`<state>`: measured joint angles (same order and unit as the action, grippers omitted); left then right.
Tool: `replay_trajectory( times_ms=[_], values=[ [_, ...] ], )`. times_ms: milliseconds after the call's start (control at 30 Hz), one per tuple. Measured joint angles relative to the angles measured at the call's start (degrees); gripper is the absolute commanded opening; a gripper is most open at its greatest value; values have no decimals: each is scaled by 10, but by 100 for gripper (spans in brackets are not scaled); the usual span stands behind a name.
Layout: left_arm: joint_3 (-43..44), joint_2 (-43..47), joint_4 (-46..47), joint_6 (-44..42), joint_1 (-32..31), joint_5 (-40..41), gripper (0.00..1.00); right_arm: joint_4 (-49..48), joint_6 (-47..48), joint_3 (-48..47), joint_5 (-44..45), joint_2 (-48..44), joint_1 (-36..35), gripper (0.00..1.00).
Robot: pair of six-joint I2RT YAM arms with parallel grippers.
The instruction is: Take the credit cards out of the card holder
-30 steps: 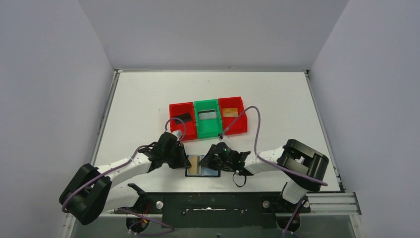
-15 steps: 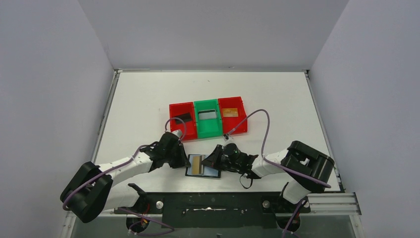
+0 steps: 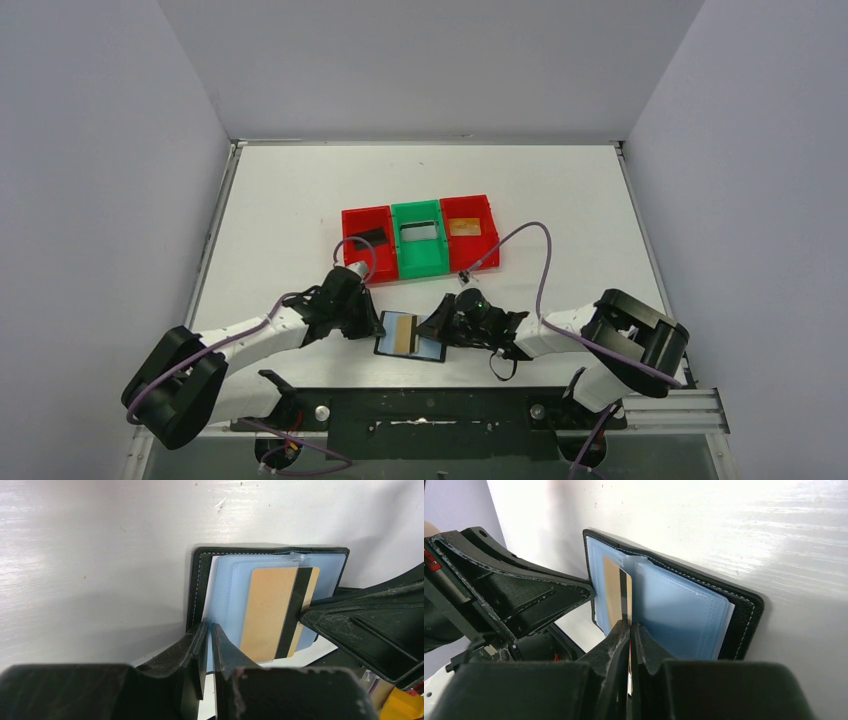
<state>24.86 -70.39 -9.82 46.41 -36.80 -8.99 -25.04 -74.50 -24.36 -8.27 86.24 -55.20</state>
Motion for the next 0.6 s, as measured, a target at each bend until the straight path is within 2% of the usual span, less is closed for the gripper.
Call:
replay_trajectory(
  times_ms=[300,367,467,600],
  values=[
    [0,11,-12,-1,-2,19,10,42,-6,7,23,-42,2,1],
    [0,14,-15,-2,-2,25,14,59,-6,10,31,-60,4,2],
    [0,18,-17,-4,-2,27,26,76,-3,10,38,-77,5,3],
    [4,27,-26,-5,-2,30,38,83,5,9,38,-71,5,2]
  ],
)
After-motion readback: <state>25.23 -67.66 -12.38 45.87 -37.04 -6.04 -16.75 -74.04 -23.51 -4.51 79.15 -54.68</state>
